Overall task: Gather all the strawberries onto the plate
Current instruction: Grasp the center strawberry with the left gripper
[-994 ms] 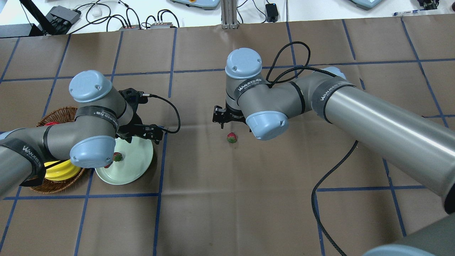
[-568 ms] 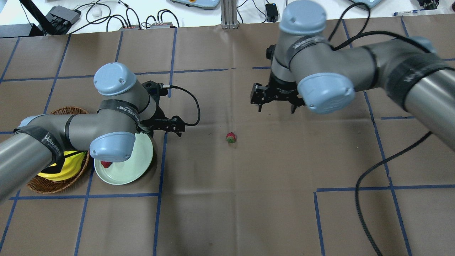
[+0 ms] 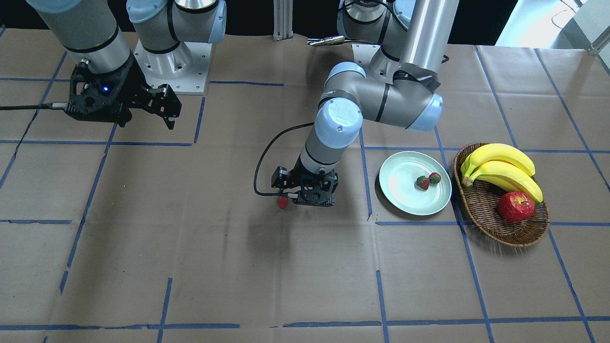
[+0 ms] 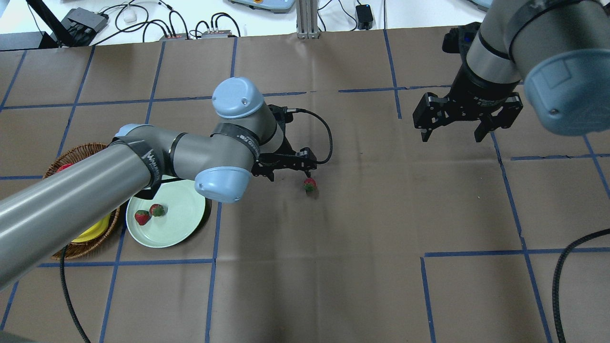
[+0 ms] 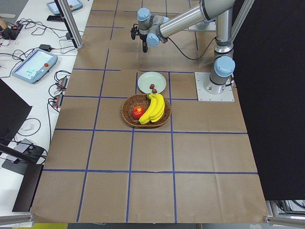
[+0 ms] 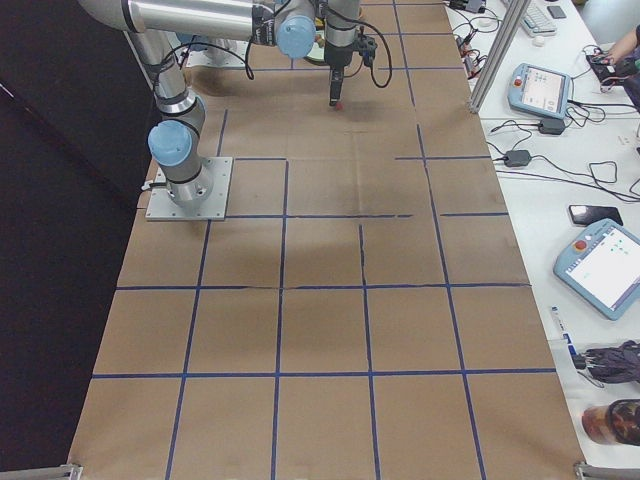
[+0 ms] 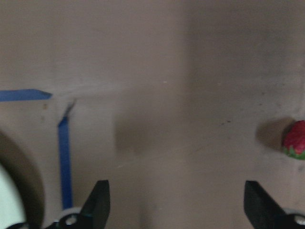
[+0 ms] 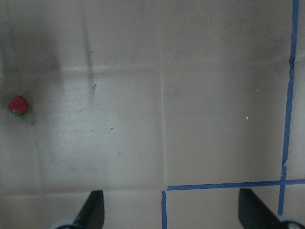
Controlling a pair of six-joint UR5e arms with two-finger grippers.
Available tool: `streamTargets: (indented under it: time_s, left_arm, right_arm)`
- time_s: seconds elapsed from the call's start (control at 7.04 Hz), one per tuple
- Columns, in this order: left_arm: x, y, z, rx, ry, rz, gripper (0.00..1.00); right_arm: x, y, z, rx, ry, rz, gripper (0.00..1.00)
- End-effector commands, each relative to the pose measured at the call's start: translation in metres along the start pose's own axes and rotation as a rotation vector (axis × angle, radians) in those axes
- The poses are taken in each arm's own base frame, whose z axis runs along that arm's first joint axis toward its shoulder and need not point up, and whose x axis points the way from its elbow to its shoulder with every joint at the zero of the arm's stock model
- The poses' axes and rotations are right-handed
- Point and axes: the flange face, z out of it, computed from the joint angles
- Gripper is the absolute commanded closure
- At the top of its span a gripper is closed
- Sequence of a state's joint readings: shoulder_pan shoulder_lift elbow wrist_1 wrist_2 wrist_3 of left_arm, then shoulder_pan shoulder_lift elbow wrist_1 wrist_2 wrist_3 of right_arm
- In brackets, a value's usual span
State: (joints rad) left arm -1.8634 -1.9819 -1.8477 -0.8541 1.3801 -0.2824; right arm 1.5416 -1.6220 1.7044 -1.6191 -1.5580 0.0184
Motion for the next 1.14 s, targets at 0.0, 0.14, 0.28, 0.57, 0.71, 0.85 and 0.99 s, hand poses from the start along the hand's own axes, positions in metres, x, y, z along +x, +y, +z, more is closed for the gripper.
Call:
streamTargets:
  time_s: [0.0, 0.14, 0.28, 0.57, 0.71, 0.85, 0.99]
  left_arm:
    - [0.023, -0.015, 0.037, -0.021, -0.024, 0.008, 0.03]
    - [0.020, -0.013, 0.041, -0.024, -0.045, 0.010, 0.06]
    - [0.018, -0.010, 0.045, -0.032, -0.048, 0.007, 0.14]
    - [0.022, -0.012, 0.041, -0.034, -0.043, 0.012, 0.86]
    - [0.023, -0.012, 0.040, -0.032, -0.047, 0.015, 1.00]
    - [0.022, -0.010, 0.040, -0.033, -0.047, 0.015, 1.00]
    - [0.023, -0.007, 0.033, -0.025, -0.044, 0.018, 1.00]
  right_arm:
    - [0.000, -0.002, -0.026, -0.015, -0.004, -0.003, 0.00]
    - [0.000, -0.005, -0.026, -0.015, -0.005, -0.003, 0.00]
    - [0.001, -0.006, -0.026, -0.016, 0.004, -0.001, 0.00]
    - [0.000, -0.009, -0.025, -0.022, 0.010, 0.006, 0.00]
    - [0.001, -0.009, -0.025, -0.024, 0.013, 0.006, 0.00]
    - [0.000, -0.009, -0.026, -0.021, 0.015, 0.005, 0.00]
    - [-0.003, -0.007, -0.028, -0.016, 0.027, -0.009, 0.00]
